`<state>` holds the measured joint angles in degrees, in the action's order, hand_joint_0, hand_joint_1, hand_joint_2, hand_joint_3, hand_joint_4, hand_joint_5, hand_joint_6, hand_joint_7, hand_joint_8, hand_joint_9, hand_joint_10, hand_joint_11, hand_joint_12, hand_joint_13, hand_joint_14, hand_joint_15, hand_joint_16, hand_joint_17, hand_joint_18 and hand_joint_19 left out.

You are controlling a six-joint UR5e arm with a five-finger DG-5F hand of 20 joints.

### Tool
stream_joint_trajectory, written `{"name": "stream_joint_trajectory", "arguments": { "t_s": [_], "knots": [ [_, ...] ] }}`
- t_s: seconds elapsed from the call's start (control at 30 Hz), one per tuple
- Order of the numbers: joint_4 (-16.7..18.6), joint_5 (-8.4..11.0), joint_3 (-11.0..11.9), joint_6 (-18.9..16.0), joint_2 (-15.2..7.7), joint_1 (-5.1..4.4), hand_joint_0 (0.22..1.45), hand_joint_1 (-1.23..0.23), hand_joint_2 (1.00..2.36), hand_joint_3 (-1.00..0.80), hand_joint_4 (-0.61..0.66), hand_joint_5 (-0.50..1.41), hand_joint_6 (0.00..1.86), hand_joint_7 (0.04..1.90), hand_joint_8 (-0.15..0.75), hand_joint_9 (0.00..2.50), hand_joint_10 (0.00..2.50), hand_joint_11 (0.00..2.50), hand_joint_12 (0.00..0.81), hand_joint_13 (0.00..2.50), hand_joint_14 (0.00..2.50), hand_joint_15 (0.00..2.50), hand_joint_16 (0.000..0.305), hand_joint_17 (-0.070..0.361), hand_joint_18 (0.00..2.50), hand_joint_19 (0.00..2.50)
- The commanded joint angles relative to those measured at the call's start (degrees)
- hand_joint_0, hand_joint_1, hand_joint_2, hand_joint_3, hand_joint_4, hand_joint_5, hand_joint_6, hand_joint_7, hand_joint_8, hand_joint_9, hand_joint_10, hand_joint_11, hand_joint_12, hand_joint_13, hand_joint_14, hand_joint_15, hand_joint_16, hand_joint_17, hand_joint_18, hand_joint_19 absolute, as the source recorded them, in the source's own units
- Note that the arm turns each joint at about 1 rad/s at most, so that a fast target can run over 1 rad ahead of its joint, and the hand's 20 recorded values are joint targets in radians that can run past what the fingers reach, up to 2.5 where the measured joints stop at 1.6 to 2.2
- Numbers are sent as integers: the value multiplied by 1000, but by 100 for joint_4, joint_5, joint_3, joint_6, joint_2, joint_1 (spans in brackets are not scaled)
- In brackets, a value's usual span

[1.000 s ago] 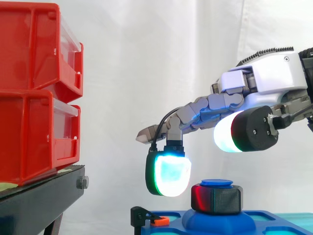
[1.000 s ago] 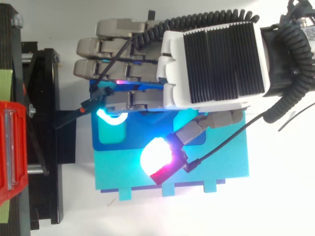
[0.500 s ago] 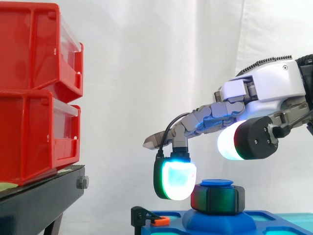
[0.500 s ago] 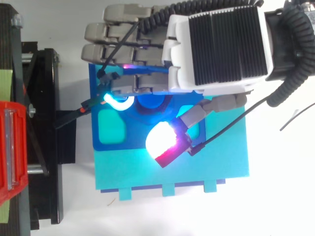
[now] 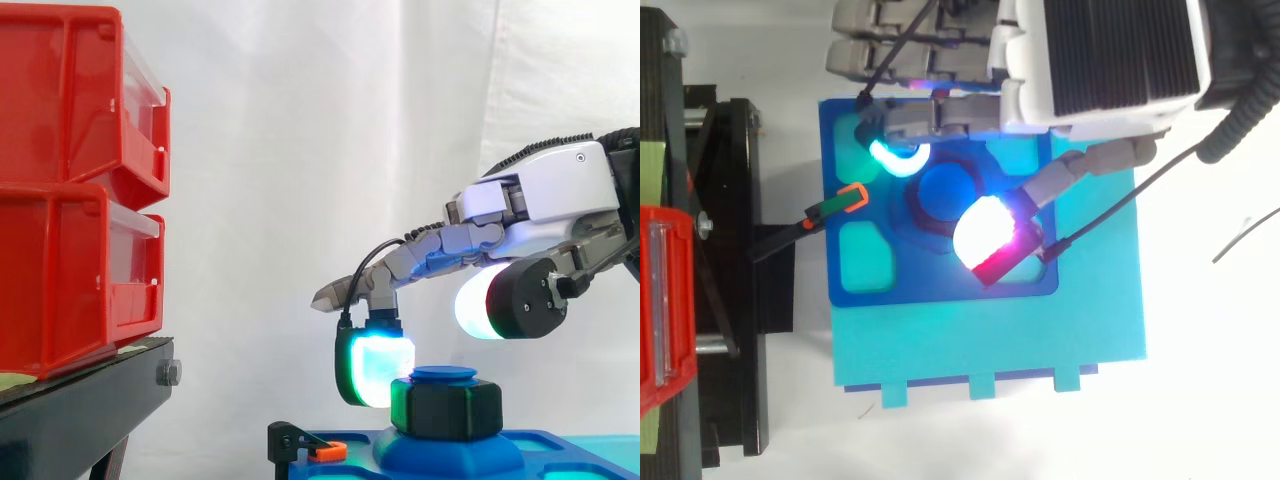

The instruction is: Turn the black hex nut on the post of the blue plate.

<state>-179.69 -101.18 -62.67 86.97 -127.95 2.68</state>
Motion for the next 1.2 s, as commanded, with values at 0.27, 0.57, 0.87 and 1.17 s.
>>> {"name": "stream_joint_trajectory", "arguments": {
  "t_s": [0.27, 0.57, 0.87, 1.17],
  "knots": [
    [30, -130, 0, 66, -2, 136, 462, -217, 1000, -500, 157, -172, 501, 1137, 201, 128, 0, 0, 345, 119, 0, 18, 56, 126, 0, 30],
    [153, -174, 0, 57, -2, 145, 462, -219, 1000, -500, 172, -185, 502, 1052, 202, 127, 0, 0, 345, 123, 0, 16, 56, 126, 0, 38],
    [487, -60, 44, -101, -2, 5, 458, -219, 1000, -500, 169, -203, 502, 903, 202, 127, 0, 0, 347, 120, 1, 19, 56, 127, 0, 36],
    [531, 318, 35, -119, -2, -277, 454, -225, 1000, -500, 141, -215, 502, 796, 199, 115, 0, 0, 348, 109, 0, 16, 58, 130, 0, 34]
  ]
}}
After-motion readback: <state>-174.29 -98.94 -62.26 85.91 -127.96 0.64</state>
